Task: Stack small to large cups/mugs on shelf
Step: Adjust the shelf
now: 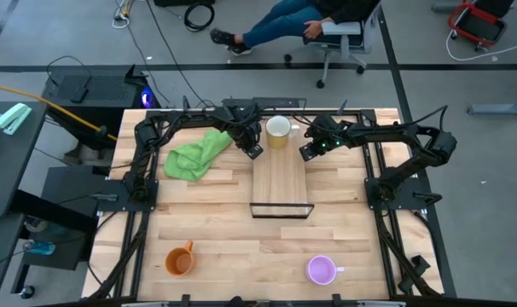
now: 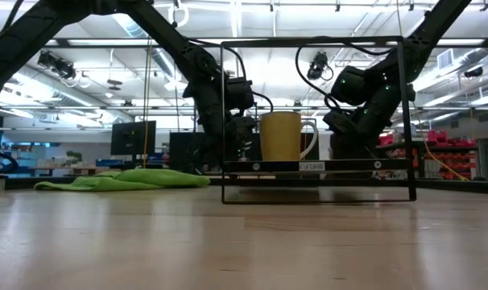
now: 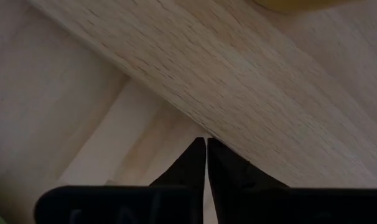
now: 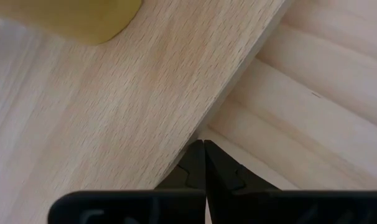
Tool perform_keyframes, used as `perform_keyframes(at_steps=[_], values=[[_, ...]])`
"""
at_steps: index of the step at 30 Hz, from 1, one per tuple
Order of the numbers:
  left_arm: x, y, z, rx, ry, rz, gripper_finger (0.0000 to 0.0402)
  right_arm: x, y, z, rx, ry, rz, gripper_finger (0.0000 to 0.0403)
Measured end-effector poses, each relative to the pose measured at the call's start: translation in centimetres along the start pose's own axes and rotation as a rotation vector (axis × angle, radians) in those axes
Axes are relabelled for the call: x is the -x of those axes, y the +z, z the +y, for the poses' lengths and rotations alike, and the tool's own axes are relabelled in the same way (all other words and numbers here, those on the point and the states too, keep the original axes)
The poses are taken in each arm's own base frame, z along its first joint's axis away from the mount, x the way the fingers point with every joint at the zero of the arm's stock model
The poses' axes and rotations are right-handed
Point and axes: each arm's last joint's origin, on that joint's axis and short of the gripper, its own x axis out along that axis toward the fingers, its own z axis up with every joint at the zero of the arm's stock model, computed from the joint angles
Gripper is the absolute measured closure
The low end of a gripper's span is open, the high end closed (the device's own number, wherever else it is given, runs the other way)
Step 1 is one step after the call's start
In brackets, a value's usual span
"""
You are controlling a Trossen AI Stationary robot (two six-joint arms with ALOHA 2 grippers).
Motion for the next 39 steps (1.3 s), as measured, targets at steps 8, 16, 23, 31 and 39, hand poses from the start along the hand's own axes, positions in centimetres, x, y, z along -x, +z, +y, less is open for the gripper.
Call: perform_keyframes(at_steps=[8,16,23,31,39], values=[[0.1,0.0,0.3,0.006,0.002,0.000,0.0389,0.0,0.0,0.0,0.003,-0.002,0.000,0.0403],[0.2,0.1,0.9,0.021,0.008,-0.003,0.0373,0.0,0.0,0.0,0.005,-0.006,0.007,0.0403],[1.4,0.4,1.1,0.025,0.013,-0.034,0.0375,0.1,-0.1,0.0,0.004,-0.004,0.011,0.0403],[4.9,0.8,0.6,0.006,0.006,-0.115,0.0383,0.1,-0.1,0.0,-0.002,-0.007,0.018,0.0403],[10.7,-0.2,-0.5,-0.011,0.063,-0.183,0.0375,0.7,-0.6,-0.1,0.003,-0.025,0.053,0.0397]])
